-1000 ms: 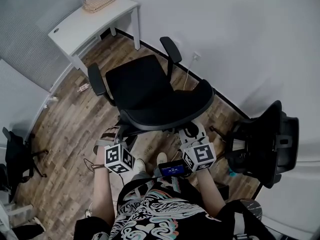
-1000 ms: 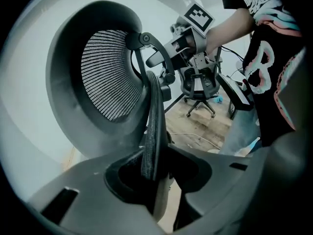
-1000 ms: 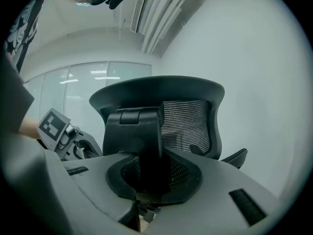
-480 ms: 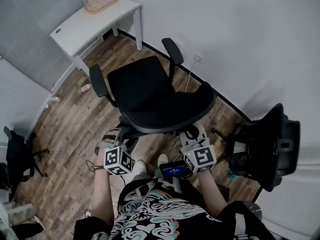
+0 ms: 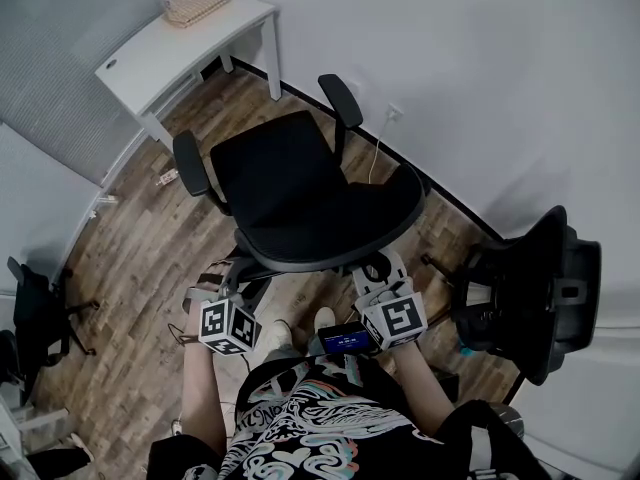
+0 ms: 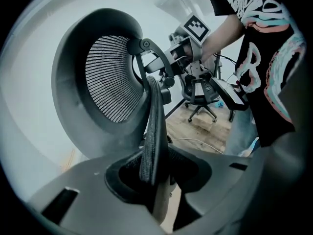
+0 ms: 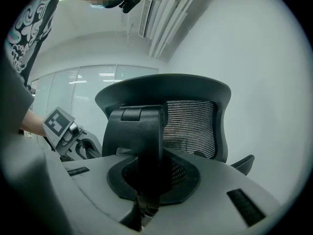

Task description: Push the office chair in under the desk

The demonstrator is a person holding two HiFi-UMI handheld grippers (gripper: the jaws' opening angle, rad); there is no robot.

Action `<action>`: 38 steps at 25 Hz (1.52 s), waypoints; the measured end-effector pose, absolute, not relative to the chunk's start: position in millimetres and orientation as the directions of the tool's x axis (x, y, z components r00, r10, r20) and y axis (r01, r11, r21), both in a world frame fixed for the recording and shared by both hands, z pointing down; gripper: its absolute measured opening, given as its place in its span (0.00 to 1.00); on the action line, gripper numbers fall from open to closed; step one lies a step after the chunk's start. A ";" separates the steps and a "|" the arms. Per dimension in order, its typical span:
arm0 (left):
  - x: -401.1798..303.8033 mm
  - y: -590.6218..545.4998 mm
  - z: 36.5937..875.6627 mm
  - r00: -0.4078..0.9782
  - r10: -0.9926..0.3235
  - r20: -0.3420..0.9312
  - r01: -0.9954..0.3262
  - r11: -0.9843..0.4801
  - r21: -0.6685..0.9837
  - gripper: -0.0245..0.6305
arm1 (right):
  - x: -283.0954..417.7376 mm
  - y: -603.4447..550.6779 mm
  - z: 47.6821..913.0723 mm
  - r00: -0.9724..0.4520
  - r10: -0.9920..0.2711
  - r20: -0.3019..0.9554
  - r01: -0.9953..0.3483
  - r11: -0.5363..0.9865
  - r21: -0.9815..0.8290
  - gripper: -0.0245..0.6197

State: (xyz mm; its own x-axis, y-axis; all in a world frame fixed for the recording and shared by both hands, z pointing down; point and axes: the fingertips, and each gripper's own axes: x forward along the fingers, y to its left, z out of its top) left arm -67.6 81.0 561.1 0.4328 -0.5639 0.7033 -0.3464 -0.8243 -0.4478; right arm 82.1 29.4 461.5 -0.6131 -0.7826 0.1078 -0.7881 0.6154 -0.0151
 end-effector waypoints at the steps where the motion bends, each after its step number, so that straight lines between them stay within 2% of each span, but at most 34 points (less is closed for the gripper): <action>1: -67.8 80.9 561.0 0.433 -0.565 0.702 -0.346 -0.824 -0.449 0.27 | 81.9 29.3 461.4 -0.614 -0.782 0.106 -0.787 0.616 -0.015 0.13; 38: -67.7 27.7 566.0 0.372 -0.605 0.704 -0.373 -0.792 -0.484 0.27 | 80.5 -26.2 462.6 -0.653 -0.752 0.087 -0.755 0.655 -0.006 0.12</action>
